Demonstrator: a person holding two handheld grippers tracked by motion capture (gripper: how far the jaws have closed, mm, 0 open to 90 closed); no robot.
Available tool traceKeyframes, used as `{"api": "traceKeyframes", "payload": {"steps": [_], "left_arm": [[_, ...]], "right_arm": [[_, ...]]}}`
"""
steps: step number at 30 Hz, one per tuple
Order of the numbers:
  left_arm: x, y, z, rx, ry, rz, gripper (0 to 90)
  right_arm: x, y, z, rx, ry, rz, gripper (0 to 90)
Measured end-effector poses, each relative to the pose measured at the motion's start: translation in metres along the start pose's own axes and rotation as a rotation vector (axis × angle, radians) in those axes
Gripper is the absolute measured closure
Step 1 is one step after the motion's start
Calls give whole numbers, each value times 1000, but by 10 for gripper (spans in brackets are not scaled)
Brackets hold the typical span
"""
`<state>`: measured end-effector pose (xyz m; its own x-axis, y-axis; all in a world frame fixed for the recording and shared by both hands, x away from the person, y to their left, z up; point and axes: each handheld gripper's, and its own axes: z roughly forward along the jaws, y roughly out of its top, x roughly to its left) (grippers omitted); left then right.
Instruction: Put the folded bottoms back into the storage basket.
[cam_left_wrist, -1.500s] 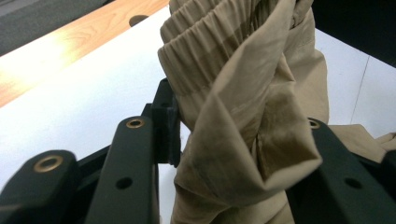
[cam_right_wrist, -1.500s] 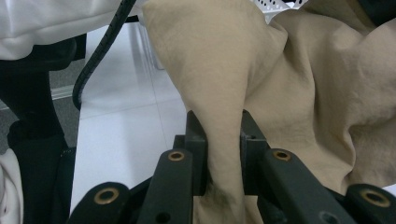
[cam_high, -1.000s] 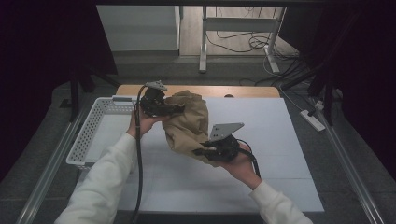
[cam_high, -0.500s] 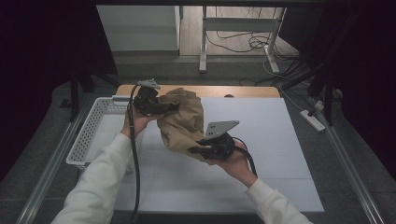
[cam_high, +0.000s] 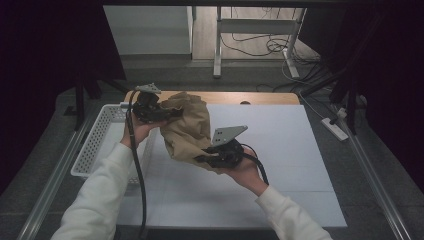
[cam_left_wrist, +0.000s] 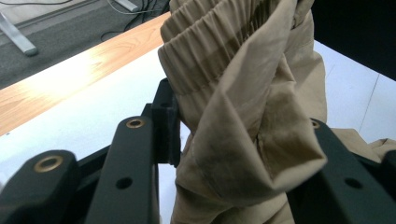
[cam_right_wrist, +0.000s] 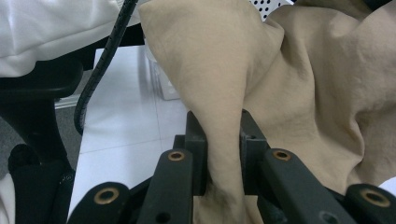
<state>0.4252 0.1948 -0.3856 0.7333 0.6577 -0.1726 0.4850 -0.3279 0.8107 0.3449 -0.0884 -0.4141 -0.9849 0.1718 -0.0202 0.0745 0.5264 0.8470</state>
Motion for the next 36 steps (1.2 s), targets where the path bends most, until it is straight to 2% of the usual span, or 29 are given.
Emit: {"api": "traceKeyframes", "payload": {"steps": [9, 20, 36], "left_arm": [[5, -2, -9, -7, 17, -5, 596], [18, -8, -29, -20, 54, -28, 596], [31, -12, -46, -27, 89, -47, 596]], "right_arm": [[-1, 7, 7, -12, 1, 1, 786], [-4, 24, 23, -24, 22, -12, 786], [-6, 42, 42, -27, 34, -22, 786]]}}
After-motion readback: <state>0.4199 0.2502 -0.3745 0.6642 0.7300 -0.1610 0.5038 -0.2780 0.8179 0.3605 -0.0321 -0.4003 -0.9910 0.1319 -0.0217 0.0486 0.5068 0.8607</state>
